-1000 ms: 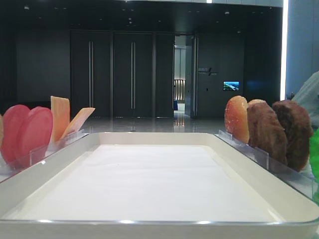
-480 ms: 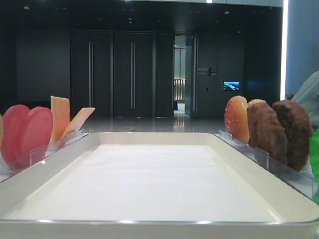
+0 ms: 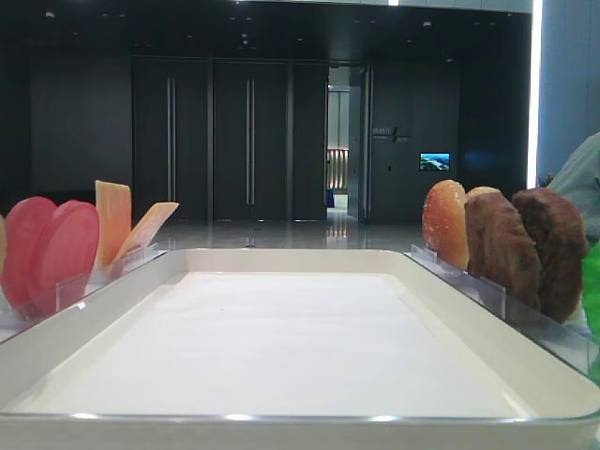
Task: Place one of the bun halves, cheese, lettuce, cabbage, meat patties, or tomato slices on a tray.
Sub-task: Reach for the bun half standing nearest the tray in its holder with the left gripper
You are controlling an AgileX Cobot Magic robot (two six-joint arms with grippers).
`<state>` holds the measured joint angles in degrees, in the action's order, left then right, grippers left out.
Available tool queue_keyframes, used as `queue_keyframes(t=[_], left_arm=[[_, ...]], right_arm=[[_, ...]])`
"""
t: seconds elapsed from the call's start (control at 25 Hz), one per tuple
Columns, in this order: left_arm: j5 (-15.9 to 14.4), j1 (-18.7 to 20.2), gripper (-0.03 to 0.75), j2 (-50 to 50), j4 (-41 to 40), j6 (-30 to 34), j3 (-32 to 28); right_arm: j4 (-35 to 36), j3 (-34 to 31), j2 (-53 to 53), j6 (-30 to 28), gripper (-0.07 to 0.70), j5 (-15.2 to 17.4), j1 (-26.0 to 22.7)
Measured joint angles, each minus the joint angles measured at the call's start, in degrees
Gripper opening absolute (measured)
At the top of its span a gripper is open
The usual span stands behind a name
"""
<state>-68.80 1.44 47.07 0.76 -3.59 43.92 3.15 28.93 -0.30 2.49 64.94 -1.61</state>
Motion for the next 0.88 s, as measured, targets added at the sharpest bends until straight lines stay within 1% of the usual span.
queue_keyframes(t=[0.24,0.44,0.52,0.64,0.88], left_arm=[[0.0,0.0,0.585,6.93,1.58,-0.24,3.91],[0.04,0.0,0.581,13.07,1.98,-0.31,8.45],[0.75,0.0,0.58,15.1,2.17,-0.31,9.96],[0.93,0.0,0.58,17.98,2.5,-0.36,12.09],[0.74,0.0,0.58,22.47,3.13,-0.36,13.56]], right_arm=[[0.0,0.0,0.0,0.0,0.411,0.0,0.0],[0.0,0.0,0.0,0.0,0.411,0.0,0.0],[0.0,0.0,0.0,0.0,0.411,0.0,0.0],[0.0,0.0,0.0,0.0,0.411,0.0,0.0],[0.0,0.0,0.0,0.0,0.411,0.0,0.0]])
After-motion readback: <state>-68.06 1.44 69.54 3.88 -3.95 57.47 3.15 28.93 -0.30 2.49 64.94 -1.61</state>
